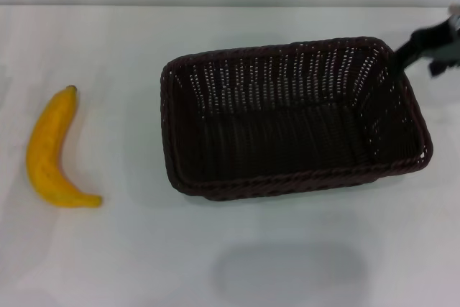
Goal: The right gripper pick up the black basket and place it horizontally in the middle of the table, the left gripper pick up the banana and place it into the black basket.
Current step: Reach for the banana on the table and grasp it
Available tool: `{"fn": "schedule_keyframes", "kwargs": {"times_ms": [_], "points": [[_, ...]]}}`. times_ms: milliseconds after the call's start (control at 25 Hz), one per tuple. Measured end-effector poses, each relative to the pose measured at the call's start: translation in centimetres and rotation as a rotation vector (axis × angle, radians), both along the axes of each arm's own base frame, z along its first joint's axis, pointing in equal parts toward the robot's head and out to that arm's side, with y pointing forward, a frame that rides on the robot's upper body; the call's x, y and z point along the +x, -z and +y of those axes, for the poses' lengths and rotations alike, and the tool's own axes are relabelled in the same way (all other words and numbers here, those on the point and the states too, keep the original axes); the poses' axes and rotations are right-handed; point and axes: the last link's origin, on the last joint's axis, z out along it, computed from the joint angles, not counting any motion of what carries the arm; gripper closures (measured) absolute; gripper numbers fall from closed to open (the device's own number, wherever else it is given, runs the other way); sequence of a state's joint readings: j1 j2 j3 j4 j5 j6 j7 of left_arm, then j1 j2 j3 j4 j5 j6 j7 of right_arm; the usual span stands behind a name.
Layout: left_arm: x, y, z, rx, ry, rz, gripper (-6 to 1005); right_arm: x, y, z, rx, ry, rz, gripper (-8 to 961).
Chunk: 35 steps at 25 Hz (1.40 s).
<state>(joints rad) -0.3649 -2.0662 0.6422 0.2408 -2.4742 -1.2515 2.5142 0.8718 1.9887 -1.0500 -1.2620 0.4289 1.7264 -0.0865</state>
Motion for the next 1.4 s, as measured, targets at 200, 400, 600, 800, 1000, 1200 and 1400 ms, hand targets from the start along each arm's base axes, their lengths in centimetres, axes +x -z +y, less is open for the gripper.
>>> {"fn": "schedule_keyframes", "kwargs": {"times_ms": [200, 400, 600, 800, 1000, 1200, 1400], "points": [[0.5, 0.5, 0.4, -0.066, 0.037, -0.028, 153, 1.8, -4.1, 0.1, 0.217, -0.236, 0.039, 206], [0.6, 0.7, 1.0, -0.129, 0.04, -0.093, 154, 5.8, -6.1, 0.0, 0.399, -0.485, 0.06, 133], [0.2, 0.7, 0.6, -0.158, 0.038, -0.149, 154, 11.3, -7.8, -1.2, 0.636, -0.675, 0.08, 91], [0.6, 0.8, 0.0, -0.186, 0.083, -0.173, 155, 17.3, -8.2, -3.6, 0.883, -0.737, 0.148, 94], [1.4, 1.0, 0.1, -0.234, 0.127, -0.128, 156, 21.0, -6.3, -5.6, 1.04, -0.798, 0.062, 94], [1.7, 0.4, 0.4, -0.243, 0.147, -0.138, 156, 21.9, -4.2, -7.4, 1.111, -0.824, 0.055, 94], [2.3, -0.5, 1.0, -0.266, 0.175, -0.038, 157, 22.9, -2.0, -9.5, 1.13, -0.816, 0.045, 94]]}}
